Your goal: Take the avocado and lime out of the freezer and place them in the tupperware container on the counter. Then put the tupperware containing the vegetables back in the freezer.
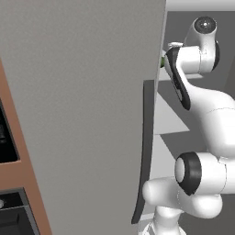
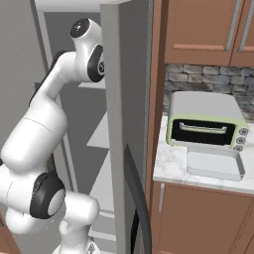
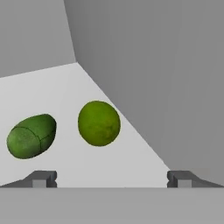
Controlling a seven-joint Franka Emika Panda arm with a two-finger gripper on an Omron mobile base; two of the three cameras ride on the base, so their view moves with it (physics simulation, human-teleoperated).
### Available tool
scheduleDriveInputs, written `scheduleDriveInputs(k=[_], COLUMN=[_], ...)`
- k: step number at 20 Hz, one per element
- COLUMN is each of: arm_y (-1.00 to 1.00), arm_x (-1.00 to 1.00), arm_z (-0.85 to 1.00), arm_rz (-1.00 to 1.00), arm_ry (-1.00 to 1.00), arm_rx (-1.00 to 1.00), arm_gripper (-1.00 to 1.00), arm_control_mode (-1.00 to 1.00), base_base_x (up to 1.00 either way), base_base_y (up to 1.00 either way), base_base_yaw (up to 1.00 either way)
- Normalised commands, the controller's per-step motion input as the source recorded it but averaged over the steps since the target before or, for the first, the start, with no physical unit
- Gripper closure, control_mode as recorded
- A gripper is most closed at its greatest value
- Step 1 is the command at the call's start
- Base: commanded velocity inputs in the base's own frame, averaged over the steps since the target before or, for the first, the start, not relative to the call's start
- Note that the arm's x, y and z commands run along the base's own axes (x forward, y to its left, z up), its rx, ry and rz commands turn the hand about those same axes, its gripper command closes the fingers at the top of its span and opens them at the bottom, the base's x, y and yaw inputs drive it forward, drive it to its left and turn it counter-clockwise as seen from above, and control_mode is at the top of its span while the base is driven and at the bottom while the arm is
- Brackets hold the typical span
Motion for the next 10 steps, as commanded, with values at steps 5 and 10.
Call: scheduleDriveInputs(k=[5, 10], arm_y=[-0.12, -0.08], arm_x=[0.25, 0.29], arm_z=[-0.18, -0.16], arm_rz=[-0.03, 0.0], arm_ry=[0.0, 0.0], arm_rx=[0.0, 0.0], arm_gripper=[-1.0, -1.0], arm_control_mode=[-1.0, -1.0], base_base_x=[0.0, 0.0], base_base_y=[0.0, 0.0], base_base_yaw=[0.0, 0.0])
